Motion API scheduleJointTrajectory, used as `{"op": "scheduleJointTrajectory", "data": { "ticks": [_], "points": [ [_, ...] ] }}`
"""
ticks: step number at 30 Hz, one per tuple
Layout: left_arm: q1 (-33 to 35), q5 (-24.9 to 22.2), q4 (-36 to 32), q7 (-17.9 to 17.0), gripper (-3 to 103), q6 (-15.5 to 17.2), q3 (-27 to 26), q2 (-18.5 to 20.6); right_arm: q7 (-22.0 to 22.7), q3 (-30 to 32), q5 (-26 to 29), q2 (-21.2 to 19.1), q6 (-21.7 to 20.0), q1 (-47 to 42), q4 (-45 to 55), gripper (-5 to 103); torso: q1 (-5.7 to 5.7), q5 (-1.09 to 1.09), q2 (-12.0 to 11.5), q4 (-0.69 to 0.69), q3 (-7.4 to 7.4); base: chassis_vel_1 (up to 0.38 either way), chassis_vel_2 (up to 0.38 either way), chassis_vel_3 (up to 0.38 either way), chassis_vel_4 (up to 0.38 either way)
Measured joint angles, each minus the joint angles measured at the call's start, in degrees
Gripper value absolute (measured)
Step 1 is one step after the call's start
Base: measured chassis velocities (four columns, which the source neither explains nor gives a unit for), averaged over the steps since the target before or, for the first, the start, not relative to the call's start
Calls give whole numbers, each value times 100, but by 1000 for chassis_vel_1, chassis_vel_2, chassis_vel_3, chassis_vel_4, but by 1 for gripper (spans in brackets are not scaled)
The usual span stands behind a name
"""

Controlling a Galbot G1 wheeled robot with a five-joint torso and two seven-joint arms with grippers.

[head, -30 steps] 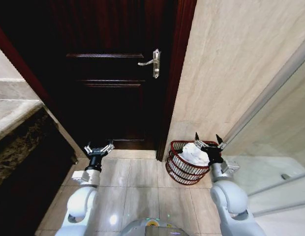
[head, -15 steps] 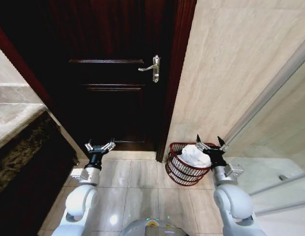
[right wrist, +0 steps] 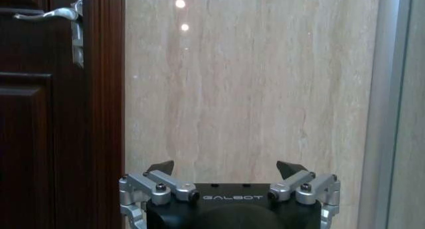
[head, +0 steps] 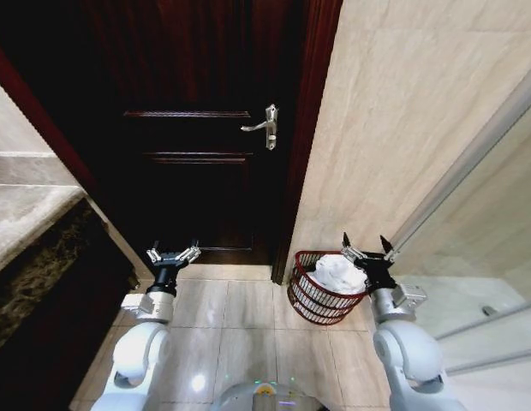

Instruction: Discard the used towel into the hamper.

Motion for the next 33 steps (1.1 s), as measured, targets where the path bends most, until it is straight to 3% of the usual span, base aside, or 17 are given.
{"op": "scheduleJointTrajectory", "data": {
  "ticks": [8,33],
  "points": [
    [-27,798,161,-20,100,37,-108,58,-5,16,-127,-6,-50,-1,-44,100,87,0,210,0,124,0,0,0,0],
    [-55,513,222,82,100,2,-136,228,-29,-88,-311,84,-179,61,-6,100,345,-1,811,0,465,0,0,0,0]
  ]
}}
